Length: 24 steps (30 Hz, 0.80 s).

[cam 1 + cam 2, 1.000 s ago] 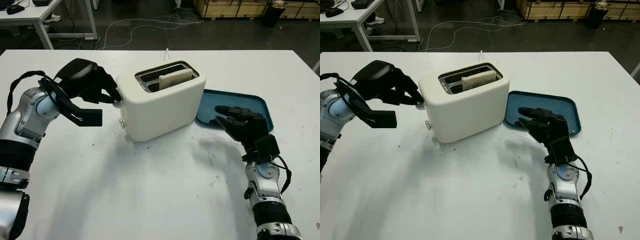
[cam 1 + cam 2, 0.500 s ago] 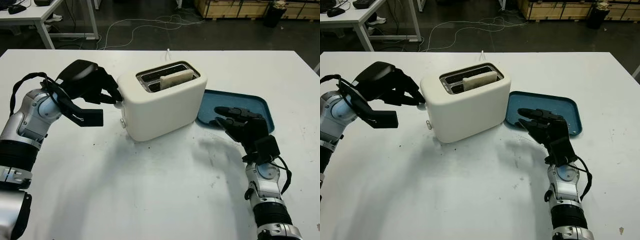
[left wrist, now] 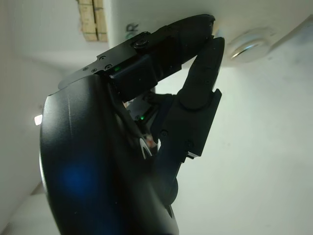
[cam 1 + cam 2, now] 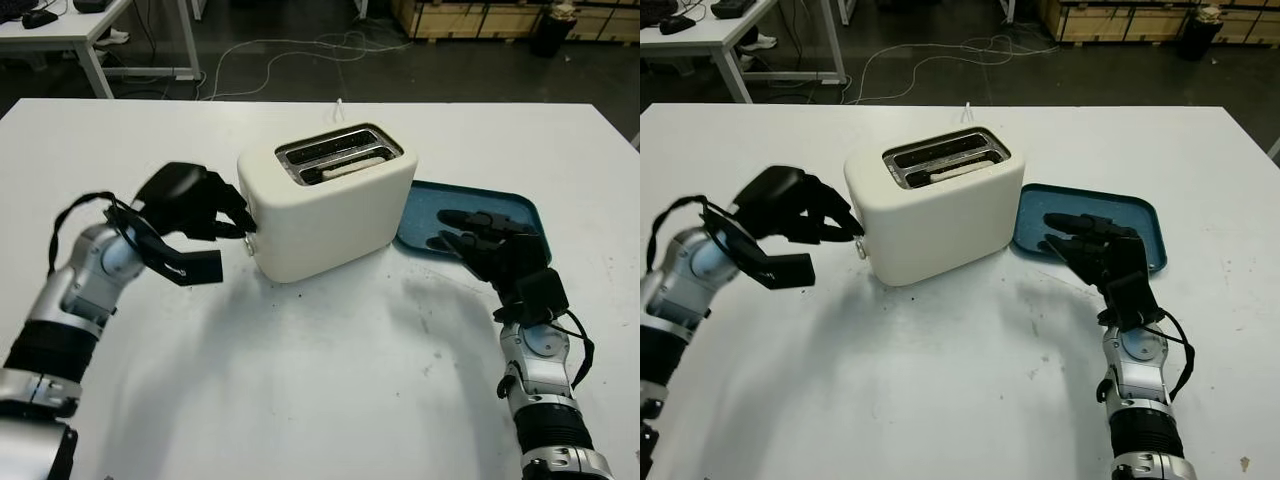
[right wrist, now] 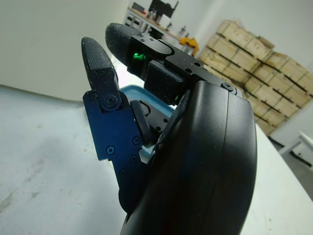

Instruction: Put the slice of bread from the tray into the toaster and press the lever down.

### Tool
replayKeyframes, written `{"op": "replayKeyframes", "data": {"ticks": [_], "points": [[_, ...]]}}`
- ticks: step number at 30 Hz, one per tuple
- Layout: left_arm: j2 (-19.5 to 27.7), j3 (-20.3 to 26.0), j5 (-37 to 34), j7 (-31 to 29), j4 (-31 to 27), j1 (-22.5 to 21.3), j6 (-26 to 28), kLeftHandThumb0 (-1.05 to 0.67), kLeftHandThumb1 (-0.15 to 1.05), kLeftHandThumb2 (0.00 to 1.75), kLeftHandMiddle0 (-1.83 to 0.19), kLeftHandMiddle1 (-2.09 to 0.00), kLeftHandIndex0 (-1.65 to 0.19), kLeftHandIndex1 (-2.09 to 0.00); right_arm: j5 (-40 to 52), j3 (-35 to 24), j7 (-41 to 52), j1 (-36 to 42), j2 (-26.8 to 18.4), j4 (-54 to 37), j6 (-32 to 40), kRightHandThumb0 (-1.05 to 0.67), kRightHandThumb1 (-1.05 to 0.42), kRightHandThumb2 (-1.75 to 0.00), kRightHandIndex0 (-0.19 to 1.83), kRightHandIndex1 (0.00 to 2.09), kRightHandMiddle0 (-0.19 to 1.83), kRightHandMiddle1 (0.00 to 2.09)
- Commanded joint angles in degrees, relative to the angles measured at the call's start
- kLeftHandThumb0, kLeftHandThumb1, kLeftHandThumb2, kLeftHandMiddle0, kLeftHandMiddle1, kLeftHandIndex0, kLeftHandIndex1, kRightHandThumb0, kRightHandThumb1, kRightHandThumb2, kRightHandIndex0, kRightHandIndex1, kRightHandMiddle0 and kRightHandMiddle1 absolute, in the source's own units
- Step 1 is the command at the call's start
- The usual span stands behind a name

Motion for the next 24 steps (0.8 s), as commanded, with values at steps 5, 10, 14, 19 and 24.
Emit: {"op": "replayKeyframes", "data": {"ticks": [5, 10, 14, 19, 24], "points": [[-8.5, -8.7, 9.1, 10.2, 9.5, 2.4, 2.6, -0.30, 0.84, 0.01, -1.02, -0.85, -1.26, -0.01, -0.1, -1.5, -0.9, 0.2, -1.3, -0.4, -0.3, -0.42, -0.82, 0.00, 1.27, 0.19, 1.20, 0.00], [-14.2, -11.8, 10.8, 18.8, 18.6, 3.6, 5.8, -0.30, 0.87, 0.01, -0.94, -1.06, -1.25, -0.01, 0.0, -1.6, -0.9, 0.3, -1.4, -0.2, 0.2, -0.43, -0.82, 0.00, 1.27, 0.19, 1.21, 0.00], [-14.1, -12.2, 9.8, 20.0, 20.3, 4.5, 6.9, -0.27, 0.88, 0.01, -0.90, -1.12, -1.25, 0.00, 0.6, -1.9, -0.5, 0.1, -1.3, 0.3, 0.4, -0.42, -0.81, 0.00, 1.27, 0.19, 1.21, 0.00], [-12.3, -10.8, 7.7, 19.3, 18.6, 5.7, 6.9, -0.26, 0.92, 0.01, -0.82, -1.26, -1.21, 0.00, 0.2, -1.6, -0.6, 0.1, -1.3, 0.7, -0.1, -0.43, -0.81, 0.00, 1.28, 0.19, 1.21, 0.00], [-9.6, -10.1, 5.9, 19.3, 13.2, 6.8, 3.9, -0.28, 0.91, 0.00, -0.83, -1.28, -1.21, 0.00, 0.8, -1.4, -0.1, 0.0, -0.7, 0.4, 0.2, -0.43, -0.81, 0.00, 1.28, 0.19, 1.21, 0.00]]}}
